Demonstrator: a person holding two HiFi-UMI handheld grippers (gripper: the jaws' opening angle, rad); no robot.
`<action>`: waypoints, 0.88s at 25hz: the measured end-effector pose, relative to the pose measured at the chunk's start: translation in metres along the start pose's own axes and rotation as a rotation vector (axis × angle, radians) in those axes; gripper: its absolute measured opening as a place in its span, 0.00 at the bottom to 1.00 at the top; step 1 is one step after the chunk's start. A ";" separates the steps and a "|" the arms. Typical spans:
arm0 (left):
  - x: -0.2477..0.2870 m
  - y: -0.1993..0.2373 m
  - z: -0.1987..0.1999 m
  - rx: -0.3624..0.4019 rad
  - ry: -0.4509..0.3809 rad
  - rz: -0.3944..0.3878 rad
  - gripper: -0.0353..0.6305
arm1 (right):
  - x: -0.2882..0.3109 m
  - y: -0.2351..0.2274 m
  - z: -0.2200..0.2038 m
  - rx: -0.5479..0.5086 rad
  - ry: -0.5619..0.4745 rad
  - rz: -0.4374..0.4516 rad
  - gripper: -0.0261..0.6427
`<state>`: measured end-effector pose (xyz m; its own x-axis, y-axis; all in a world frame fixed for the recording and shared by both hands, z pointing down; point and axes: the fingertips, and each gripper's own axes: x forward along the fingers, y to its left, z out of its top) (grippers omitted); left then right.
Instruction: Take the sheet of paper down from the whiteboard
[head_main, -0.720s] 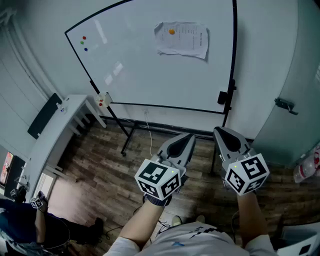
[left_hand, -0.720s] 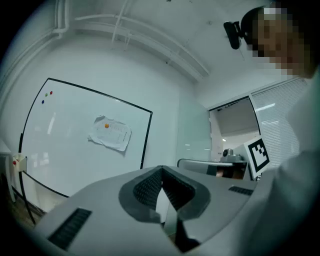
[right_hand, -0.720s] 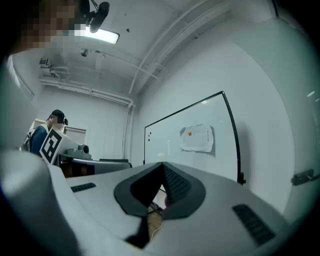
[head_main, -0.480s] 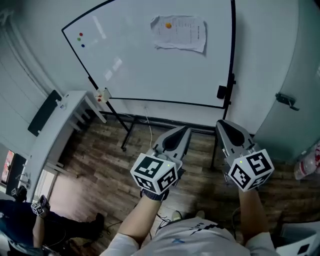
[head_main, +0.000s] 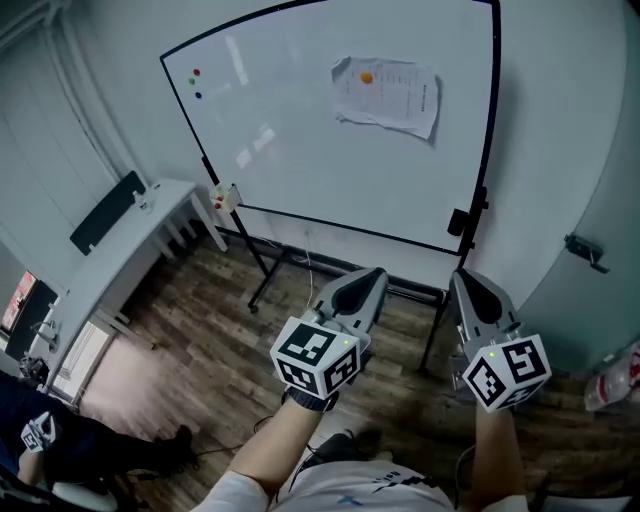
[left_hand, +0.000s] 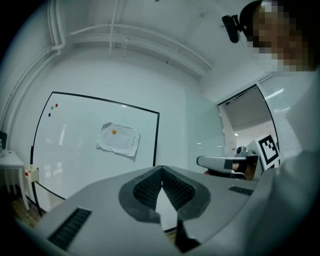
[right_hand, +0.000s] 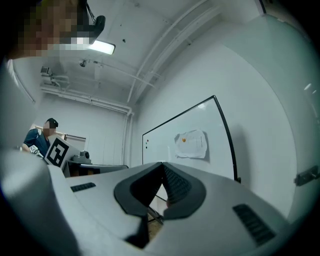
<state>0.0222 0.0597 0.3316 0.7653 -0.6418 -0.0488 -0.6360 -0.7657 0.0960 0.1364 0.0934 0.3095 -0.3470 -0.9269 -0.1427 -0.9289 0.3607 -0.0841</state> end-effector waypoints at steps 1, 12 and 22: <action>0.002 0.002 0.001 0.002 -0.001 0.006 0.07 | 0.002 -0.001 0.000 0.000 0.000 0.003 0.06; 0.057 0.057 0.014 0.029 -0.041 0.009 0.07 | 0.066 -0.027 -0.002 -0.033 -0.009 -0.023 0.06; 0.144 0.162 0.031 0.073 -0.056 -0.036 0.07 | 0.197 -0.062 -0.010 -0.053 -0.021 -0.085 0.06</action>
<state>0.0263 -0.1580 0.3098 0.7824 -0.6137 -0.1063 -0.6153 -0.7880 0.0203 0.1242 -0.1129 0.2964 -0.2641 -0.9515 -0.1574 -0.9607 0.2740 -0.0444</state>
